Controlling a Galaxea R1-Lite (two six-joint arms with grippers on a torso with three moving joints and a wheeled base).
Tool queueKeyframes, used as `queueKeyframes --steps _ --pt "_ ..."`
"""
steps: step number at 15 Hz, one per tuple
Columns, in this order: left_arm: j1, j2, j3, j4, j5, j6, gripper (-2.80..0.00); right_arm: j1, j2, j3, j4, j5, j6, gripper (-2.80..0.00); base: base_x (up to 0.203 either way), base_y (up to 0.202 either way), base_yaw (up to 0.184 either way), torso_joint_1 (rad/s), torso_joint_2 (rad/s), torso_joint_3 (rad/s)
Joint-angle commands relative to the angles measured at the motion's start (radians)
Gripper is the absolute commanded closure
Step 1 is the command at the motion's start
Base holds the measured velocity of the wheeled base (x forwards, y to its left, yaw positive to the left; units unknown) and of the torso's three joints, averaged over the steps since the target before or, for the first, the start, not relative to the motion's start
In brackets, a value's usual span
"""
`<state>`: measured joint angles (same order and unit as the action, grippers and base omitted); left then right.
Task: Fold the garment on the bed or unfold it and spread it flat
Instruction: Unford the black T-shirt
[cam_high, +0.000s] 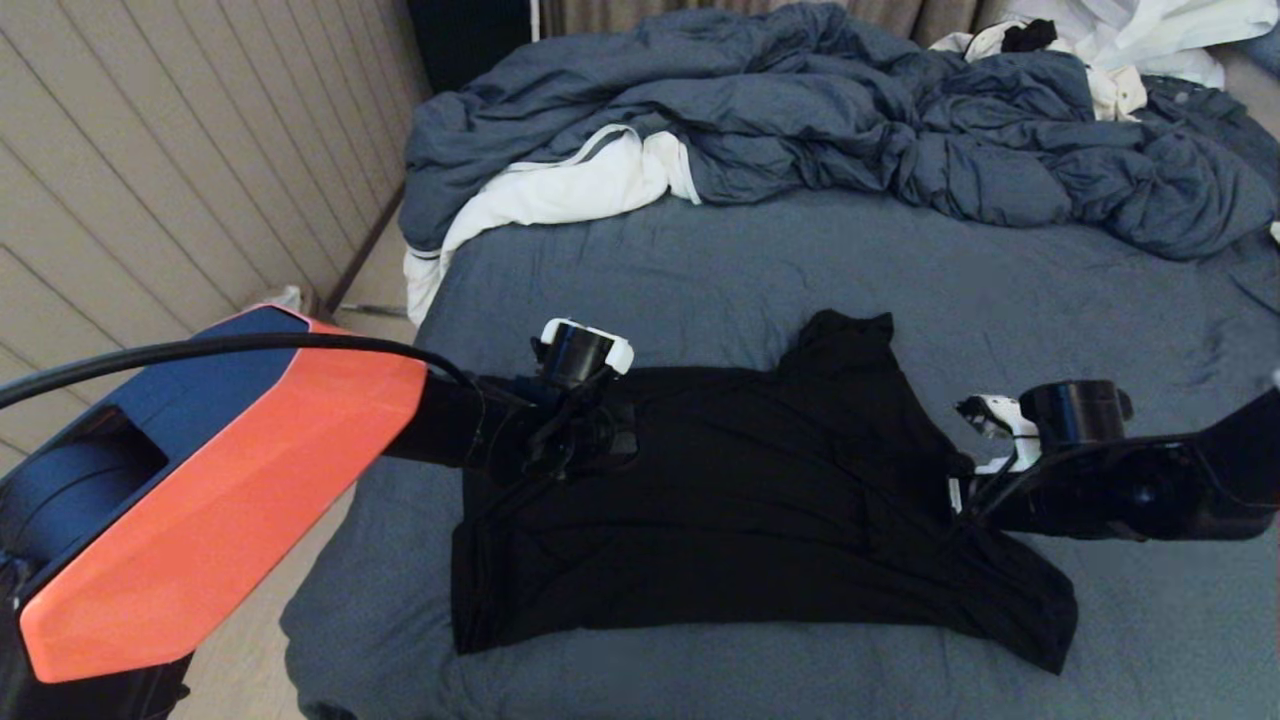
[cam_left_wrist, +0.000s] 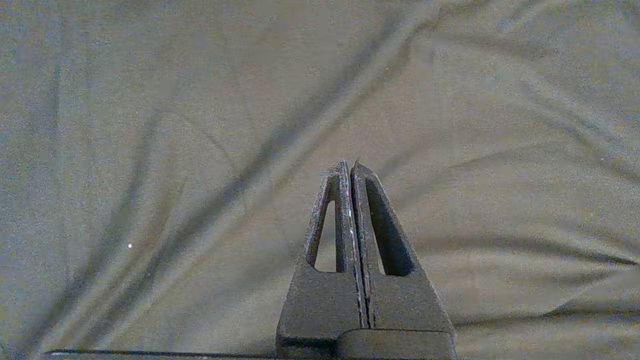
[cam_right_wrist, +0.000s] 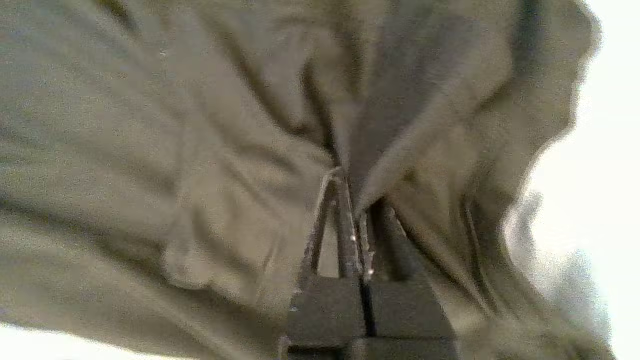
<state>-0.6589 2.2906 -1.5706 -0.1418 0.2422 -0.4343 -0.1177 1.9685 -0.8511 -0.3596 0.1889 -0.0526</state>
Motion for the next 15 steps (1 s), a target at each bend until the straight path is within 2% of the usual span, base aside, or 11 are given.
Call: queueKeyframes --steps 1,6,15 --pt "0.000 0.004 0.000 -0.001 0.002 -0.003 0.00 -0.007 -0.105 0.044 -0.002 0.001 -0.003 0.00 0.000 0.000 0.000 0.000 0.00 0.000" --pt "-0.001 -0.003 0.003 -0.001 0.002 -0.003 0.00 -0.005 -0.246 0.181 -0.004 0.008 -0.018 0.00 0.000 0.000 0.000 0.000 0.00 0.000" --pt "-0.001 -0.057 0.017 -0.001 0.002 -0.004 0.00 -0.045 -0.601 0.530 0.002 0.042 -0.131 0.00 0.000 0.000 0.000 0.000 0.00 0.000"
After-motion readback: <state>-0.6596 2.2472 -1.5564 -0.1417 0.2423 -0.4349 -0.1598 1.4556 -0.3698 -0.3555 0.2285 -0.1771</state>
